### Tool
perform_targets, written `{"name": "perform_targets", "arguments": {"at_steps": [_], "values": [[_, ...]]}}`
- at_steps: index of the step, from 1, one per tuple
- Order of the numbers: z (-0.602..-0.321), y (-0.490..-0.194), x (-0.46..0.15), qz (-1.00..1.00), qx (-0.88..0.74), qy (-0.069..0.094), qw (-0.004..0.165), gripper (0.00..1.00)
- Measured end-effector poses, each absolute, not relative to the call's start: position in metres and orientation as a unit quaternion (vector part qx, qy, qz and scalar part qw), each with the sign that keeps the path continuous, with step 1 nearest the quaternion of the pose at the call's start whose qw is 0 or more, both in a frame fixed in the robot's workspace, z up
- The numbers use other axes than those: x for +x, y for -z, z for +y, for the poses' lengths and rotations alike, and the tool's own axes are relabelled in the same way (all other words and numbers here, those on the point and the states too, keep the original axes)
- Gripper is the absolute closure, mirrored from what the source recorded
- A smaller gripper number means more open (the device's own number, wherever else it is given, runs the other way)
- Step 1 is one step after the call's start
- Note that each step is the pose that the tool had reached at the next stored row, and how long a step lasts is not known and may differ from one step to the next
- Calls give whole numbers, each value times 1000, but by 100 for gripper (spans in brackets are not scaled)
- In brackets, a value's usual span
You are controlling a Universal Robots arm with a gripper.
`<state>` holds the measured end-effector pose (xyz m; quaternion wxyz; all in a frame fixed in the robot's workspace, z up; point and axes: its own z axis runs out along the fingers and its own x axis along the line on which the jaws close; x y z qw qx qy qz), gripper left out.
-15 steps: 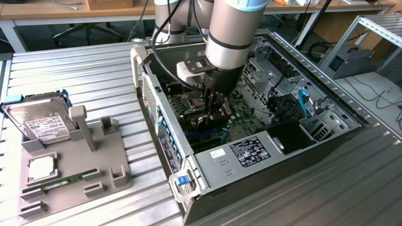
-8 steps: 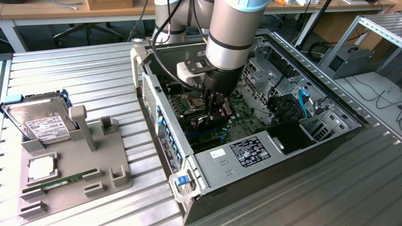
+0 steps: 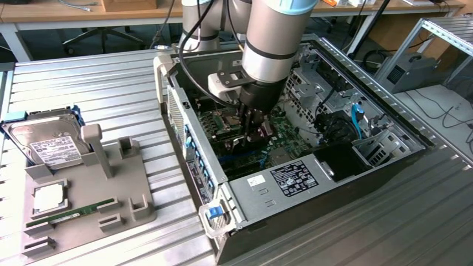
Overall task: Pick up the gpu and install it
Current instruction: 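Insert the gpu into the slot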
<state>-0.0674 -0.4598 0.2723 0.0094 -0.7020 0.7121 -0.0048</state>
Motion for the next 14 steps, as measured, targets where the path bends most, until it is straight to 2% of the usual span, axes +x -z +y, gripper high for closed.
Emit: {"name": "perform_targets", "arguments": {"at_steps": [14], "values": [[-460,-270,-67,712,-702,4,10,73]]}}
